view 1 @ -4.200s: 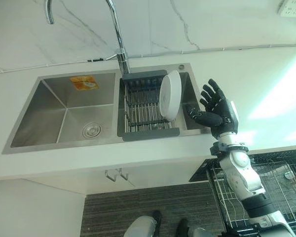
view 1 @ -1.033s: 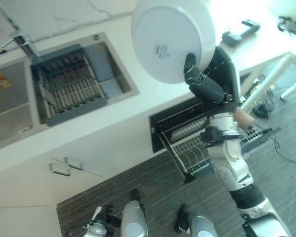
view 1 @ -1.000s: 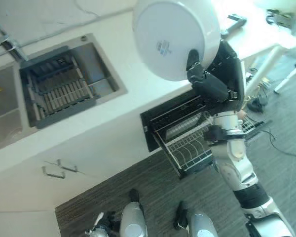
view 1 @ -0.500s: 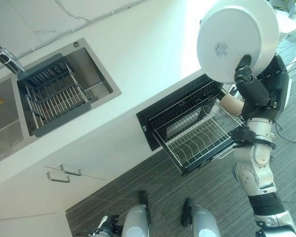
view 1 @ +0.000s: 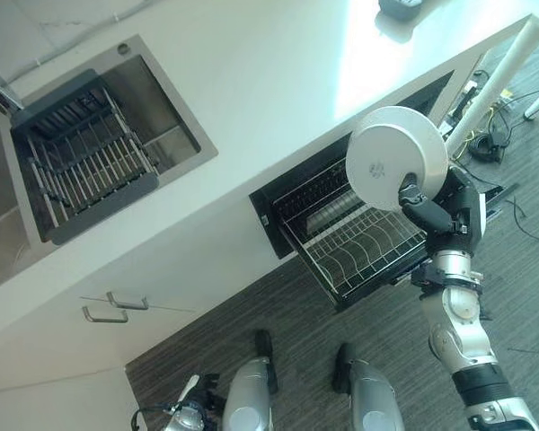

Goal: Place the dishes in the dishwasher.

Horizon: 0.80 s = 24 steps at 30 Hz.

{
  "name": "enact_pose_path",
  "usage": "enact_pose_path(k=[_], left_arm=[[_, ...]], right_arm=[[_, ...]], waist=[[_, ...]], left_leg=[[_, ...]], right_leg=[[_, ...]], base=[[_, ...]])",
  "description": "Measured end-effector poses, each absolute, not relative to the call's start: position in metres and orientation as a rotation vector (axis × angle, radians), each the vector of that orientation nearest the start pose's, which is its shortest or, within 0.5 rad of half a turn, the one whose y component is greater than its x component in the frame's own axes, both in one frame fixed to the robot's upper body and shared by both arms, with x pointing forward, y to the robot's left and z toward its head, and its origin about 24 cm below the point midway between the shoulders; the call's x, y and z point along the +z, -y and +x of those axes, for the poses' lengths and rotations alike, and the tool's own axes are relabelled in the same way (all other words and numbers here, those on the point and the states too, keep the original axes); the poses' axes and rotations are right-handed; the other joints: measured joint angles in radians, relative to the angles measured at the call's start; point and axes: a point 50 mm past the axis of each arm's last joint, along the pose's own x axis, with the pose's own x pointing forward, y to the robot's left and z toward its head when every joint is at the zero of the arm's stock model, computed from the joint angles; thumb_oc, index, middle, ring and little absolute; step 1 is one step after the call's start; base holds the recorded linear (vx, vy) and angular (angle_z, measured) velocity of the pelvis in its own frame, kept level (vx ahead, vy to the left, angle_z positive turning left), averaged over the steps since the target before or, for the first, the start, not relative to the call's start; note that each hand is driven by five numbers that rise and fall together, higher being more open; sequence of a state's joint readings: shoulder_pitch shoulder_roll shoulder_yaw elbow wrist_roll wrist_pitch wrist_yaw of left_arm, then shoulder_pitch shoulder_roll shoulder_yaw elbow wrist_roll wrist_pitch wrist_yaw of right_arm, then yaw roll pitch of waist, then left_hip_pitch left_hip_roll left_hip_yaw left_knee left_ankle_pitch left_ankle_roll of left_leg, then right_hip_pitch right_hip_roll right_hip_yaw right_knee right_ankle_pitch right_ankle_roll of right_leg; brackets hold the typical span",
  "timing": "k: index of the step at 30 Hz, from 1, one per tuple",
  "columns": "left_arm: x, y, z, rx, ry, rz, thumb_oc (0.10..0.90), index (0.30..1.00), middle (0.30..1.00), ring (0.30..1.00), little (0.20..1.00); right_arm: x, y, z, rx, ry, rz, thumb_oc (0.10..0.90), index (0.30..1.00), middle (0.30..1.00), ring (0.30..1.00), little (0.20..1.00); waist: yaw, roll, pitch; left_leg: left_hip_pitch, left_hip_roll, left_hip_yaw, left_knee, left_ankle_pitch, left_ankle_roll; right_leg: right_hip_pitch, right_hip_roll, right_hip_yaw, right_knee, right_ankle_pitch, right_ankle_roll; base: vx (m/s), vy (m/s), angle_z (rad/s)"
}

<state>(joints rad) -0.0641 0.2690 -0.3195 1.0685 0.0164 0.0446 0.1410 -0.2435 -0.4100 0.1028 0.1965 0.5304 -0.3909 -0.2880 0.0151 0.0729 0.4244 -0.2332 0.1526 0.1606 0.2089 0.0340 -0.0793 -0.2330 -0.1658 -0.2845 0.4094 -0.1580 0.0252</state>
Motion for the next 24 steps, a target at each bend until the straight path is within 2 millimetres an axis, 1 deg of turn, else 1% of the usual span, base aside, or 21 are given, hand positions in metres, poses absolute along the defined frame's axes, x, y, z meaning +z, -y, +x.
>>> enact_pose_path(k=[1,2,3,4,5,7,11,12,14,16,18,19,21,22,24], left_arm=[[-0.144,-0.223,0.143,-0.021,-1.039,0.518,0.8,0.9,0.9,0.9,0.9],[-0.144,-0.223,0.143,-0.021,-1.039,0.518,0.8,0.9,0.9,0.9,0.9],[-0.143,-0.223,0.144,-0.021,-1.036,0.519,0.8,0.9,0.9,0.9,0.9],[-0.143,-0.222,0.146,-0.022,-1.029,0.518,0.8,0.9,0.9,0.9,0.9],[-0.142,-0.221,0.149,-0.025,-1.019,0.517,0.8,0.9,0.9,0.9,0.9],[-0.14,-0.22,0.154,-0.027,-1.001,0.515,0.8,0.9,0.9,0.9,0.9],[-0.137,-0.219,0.16,-0.03,-0.985,0.523,0.8,0.9,0.9,0.9,0.9],[-0.137,-0.219,0.161,-0.032,-0.982,0.525,0.8,0.9,0.9,0.9,0.9],[-0.136,-0.218,0.163,-0.039,-0.973,0.523,0.8,0.9,0.9,0.9,0.9],[-0.133,-0.218,0.168,-0.065,-0.955,0.538,0.8,0.9,0.9,0.9,0.9],[-0.13,-0.22,0.173,-0.08,-0.938,0.545,0.8,0.9,0.9,0.9,0.9],[-0.128,-0.222,0.175,-0.081,-0.935,0.549,0.8,0.9,0.9,0.9,0.9],[-0.126,-0.225,0.177,-0.08,-0.93,0.553,0.8,0.9,0.9,0.9,0.9],[-0.124,-0.226,0.181,-0.086,-0.923,0.555,0.8,0.9,0.9,0.9,0.9],[-0.122,-0.226,0.186,-0.085,-0.917,0.558,0.8,0.9,0.9,0.9,0.9]], right_arm=[[0.102,0.223,0.292,-0.233,0.362,0.165,0.4,0.3,0.3,0.3,0.3],[0.093,0.227,0.293,-0.248,0.329,0.132,0.4,0.3,0.3,0.3,0.3],[0.075,0.234,0.293,-0.274,0.252,0.105,0.4,0.3,0.3,0.3,0.3],[0.069,0.238,0.293,-0.281,0.224,0.068,0.4,0.3,0.3,0.3,0.3],[0.066,0.241,0.293,-0.278,0.204,0.023,0.4,0.3,0.3,0.3,0.3],[0.067,0.241,0.294,-0.264,0.2,-0.065,0.4,0.3,0.3,0.3,0.3],[0.079,0.232,0.306,-0.241,0.239,-0.307,0.4,0.3,0.3,0.3,0.3],[0.086,0.23,0.311,-0.237,0.265,-0.378,0.4,0.3,0.3,0.3,0.3],[0.105,0.231,0.319,-0.248,0.333,-0.518,0.4,0.3,0.3,0.3,0.3],[0.13,0.242,0.328,-0.274,0.376,-0.697,0.4,0.3,0.3,0.3,0.3],[0.147,0.249,0.334,-0.3,0.389,-0.799,0.4,0.3,0.3,0.3,0.3],[0.15,0.251,0.336,-0.297,0.375,-0.871,0.4,0.3,0.3,0.3,0.3],[0.154,0.253,0.34,-0.304,0.338,-0.951,0.4,0.3,0.3,0.3,0.3],[0.156,0.253,0.343,-0.302,0.314,-0.991,0.4,0.3,0.3,0.3,0.3],[0.153,0.253,0.344,-0.296,0.263,-1.005,0.4,0.3,0.3,0.3,0.3]], waist=[[0.0,0.0,0.0],[0.002,0.0,0.0],[0.009,0.001,0.003],[0.014,0.004,0.01],[0.014,0.008,0.019],[0.017,0.016,0.04],[0.02,0.017,0.049],[0.02,0.019,0.051],[0.026,0.024,0.058],[0.052,0.029,0.061],[0.068,0.026,0.063],[0.071,0.023,0.066],[0.083,0.021,0.069],[0.082,0.019,0.077],[0.099,0.013,0.084]], left_leg=[[0.0,-0.001,0.0,-0.001,-0.001,0.001],[0.0,-0.002,-0.001,-0.001,-0.002,0.003],[0.0,-0.006,-0.008,-0.002,-0.003,0.004],[0.0,-0.009,-0.013,-0.002,-0.002,0.004],[-0.004,-0.012,-0.018,-0.002,-0.001,0.006],[-0.009,-0.017,-0.023,-0.001,0.002,0.01],[-0.012,-0.02,-0.029,-0.001,0.004,0.014],[-0.012,-0.022,-0.031,-0.001,0.006,0.016],[-0.012,-0.03,-0.036,-0.003,0.009,0.02],[-0.018,-0.035,-0.043,-0.004,0.011,0.023],[-0.03,-0.039,-0.058,0.001,0.013,0.026],[-0.031,-0.04,-0.059,0.001,0.013,0.026],[-0.04,-0.043,-0.067,0.003,0.014,0.027],[-0.044,-0.044,-0.07,0.008,0.014,0.028],[-0.048,-0.048,-0.071,0.011,0.014,0.03]], right_leg=[[0.002,0.0,-0.002,-0.003,0.001,0.001],[0.007,-0.002,-0.006,-0.008,0.001,0.002],[0.016,-0.005,-0.018,-0.015,0.001,0.002],[0.019,-0.007,-0.021,-0.017,0.002,0.003],[0.019,-0.009,-0.025,-0.018,0.002,0.005],[0.019,-0.012,-0.028,-0.019,0.006,0.009],[0.022,-0.014,-0.03,-0.022,0.014,0.012],[0.025,-0.015,-0.032,-0.024,0.016,0.013],[0.03,-0.023,-0.042,-0.026,0.016,0.014],[0.032,-0.03,-0.053,-0.027,0.018,0.017],[0.031,-0.033,-0.068,-0.028,0.018,0.017],[0.031,-0.034,-0.069,-0.028,0.018,0.017],[0.032,-0.036,-0.078,-0.028,0.019,0.019],[0.032,-0.036,-0.081,-0.027,0.02,0.02],[0.032,-0.036,-0.082,-0.028,0.021,0.021]], base=[[0.01,0.03,0.06],[0.0,0.027,0.15],[-0.01,0.017,0.17],[-0.02,0.021,0.19],[-0.02,0.014,0.13],[-0.02,0.016,0.09],[-0.01,0.004,0.01],[-0.02,0.016,0.12],[-0.03,0.023,0.15],[-0.02,0.018,0.17],[-0.03,0.009,0.21],[-0.03,-0.001,0.12],[-0.02,-0.002,0.11],[-0.01,0.005,0.1],[-0.02,0.015,0.05]])
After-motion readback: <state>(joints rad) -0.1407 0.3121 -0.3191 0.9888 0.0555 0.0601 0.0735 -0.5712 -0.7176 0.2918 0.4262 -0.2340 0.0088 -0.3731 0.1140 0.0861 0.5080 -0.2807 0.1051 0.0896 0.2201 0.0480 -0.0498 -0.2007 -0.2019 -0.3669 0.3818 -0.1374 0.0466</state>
